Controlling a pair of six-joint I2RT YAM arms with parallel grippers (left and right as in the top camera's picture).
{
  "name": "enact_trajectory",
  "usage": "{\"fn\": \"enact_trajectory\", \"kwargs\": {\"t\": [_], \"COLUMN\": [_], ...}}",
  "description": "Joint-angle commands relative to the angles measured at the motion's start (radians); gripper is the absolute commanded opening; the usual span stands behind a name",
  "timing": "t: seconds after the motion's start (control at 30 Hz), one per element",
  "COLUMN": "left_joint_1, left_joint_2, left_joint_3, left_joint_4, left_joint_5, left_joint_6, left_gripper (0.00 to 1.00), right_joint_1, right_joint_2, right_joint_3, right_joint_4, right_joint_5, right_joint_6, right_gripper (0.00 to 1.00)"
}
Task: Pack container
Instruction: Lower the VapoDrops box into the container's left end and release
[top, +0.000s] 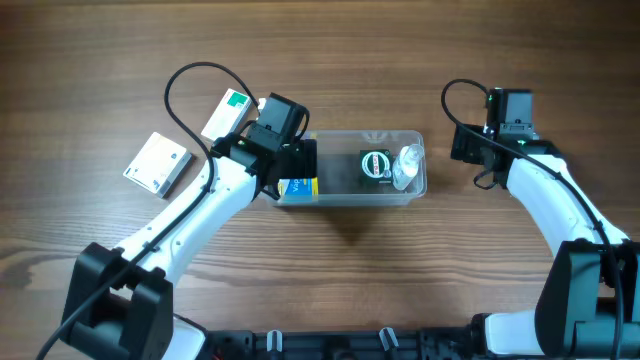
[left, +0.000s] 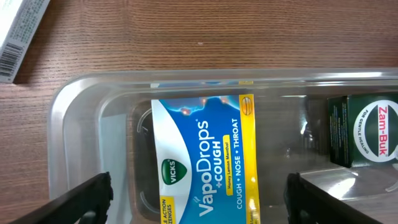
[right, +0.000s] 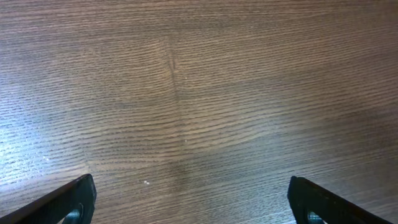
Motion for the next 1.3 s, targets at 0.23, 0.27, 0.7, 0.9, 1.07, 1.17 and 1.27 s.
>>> {"fn": "enact_trajectory", "kwargs": {"t": [0.23,0.27,0.7,0.9,1.07,1.17,1.27], "left_joint_1": [-0.021,-0.033,-0.154,-0.154,-0.154,-0.154,-0.152], "left_joint_2": [-0.020,-0.020,0.029,0.077,0.077,0.077,0.079], "left_joint_3": [0.018,0.018,0.018,0.018,0.035,0.068,0.114], "left_joint_4": [0.029,0.035,0.110,0.153,0.142,0.115,0.084], "left_joint_5": [0.119,0.119,0.028,0.023,0.017,0.020,0.021], "left_joint_6": [-0.013,-0.013,-0.012,0.040,0.081,0.131,0.164], "left_gripper": [0.11,0.06,0.04,0.04,0.04,0.04,0.04], "right_joint_1": [0.002,0.002,0.002,0.002,0.002,0.002,0.002], "right_joint_2": [0.008,0.008,0.008,0.008,0.008,0.008,0.008], "right_joint_3": [-0.004,-0.004,-0.004,-0.004,-0.004,-0.004,-0.004], "right_joint_4": [0.005,0.005,0.005,0.005,0.005,0.005,0.005], "right_joint_5": [0.017,0.017,0.017,0.017,0.017,0.017,0.017], "right_joint_6": [-0.006,-0.006,-0.006,-0.006,-0.006,-0.006,-0.006], "right_gripper": [1.00,1.00,1.00,1.00,1.00,1.00,1.00]}}
